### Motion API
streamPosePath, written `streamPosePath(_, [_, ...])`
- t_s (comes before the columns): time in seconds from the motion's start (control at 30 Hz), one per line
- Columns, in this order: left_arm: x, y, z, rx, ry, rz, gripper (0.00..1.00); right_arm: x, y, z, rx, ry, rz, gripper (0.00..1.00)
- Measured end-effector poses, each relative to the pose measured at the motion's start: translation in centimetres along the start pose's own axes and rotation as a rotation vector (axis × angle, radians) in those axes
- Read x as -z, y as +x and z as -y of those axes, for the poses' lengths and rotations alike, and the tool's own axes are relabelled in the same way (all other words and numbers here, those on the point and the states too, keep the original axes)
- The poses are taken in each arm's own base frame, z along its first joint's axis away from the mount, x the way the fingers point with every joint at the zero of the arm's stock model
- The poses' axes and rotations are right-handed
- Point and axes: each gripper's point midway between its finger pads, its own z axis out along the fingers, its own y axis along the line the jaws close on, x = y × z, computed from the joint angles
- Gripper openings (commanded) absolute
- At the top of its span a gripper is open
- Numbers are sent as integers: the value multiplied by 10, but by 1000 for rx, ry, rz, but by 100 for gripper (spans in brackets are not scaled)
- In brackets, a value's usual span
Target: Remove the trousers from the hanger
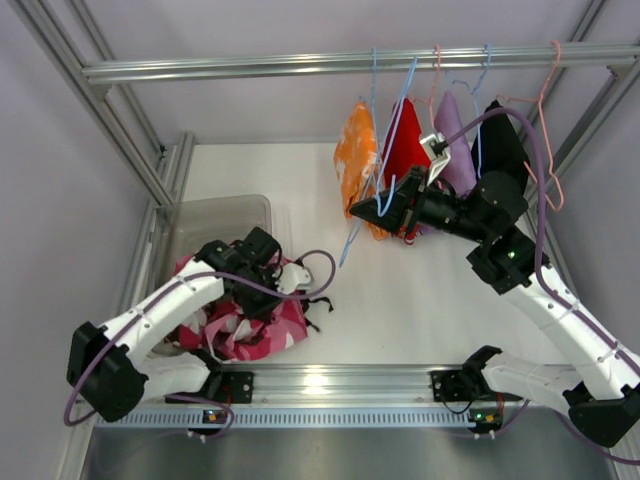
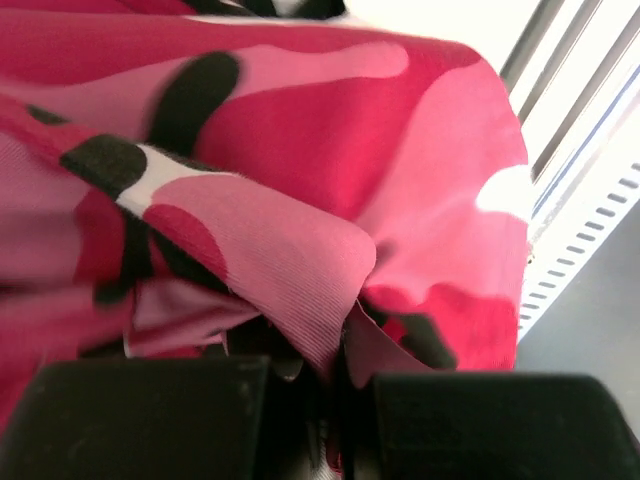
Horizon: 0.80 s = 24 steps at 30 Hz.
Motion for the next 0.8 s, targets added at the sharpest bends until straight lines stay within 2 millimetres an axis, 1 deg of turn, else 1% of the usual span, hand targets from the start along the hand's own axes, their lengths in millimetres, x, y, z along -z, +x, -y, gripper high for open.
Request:
streamPosePath(0.07, [16,-8,-8,23,-17,61,0,0,0,0,0,0,-1,0])
streamPosePath(0.13, [45,-22,-22,56,-53,157,0,0,0,0,-1,1,-1,0])
streamPosePath(0.23, [109,-45,-56,115,-181,354,0,0,0,0,-2,0,-1,0])
streamPosePath(0.3, [150,-52,-73,128,-276,459,0,0,0,0,-3,0,-1,0])
streamPosePath(0.37, [178,-52,-83,133,-355,519,0,0,0,0,-3,0,-1,0])
streamPosePath(0.4, [187,-48,-87,144,-384,534,0,0,0,0,-3,-1,-1,0])
streamPosePath(0.47, [196,-35,-99,196,-445,533,0,0,0,0,-3,0,-1,0])
streamPosePath(0.53, [203,-15,-117,268,-514,509,0,0,0,0,-3,-1,-1,0])
streamPosePath(0.6, [205,7,-136,324,-580,467,0,0,0,0,-2,-1,-1,0])
streamPosePath(0.63, [202,18,-144,339,-606,436,0,0,0,0,-2,0,-1,0])
streamPosePath(0.7, [185,38,-152,344,-615,367,0,0,0,0,-2,-1,0,0])
streamPosePath(0.73, [173,46,-152,344,-598,332,0,0,0,-1,-2,-1,0,0])
streamPosePath(0.8, [136,64,-147,321,-529,258,0,0,0,0,-3,-1,0,0])
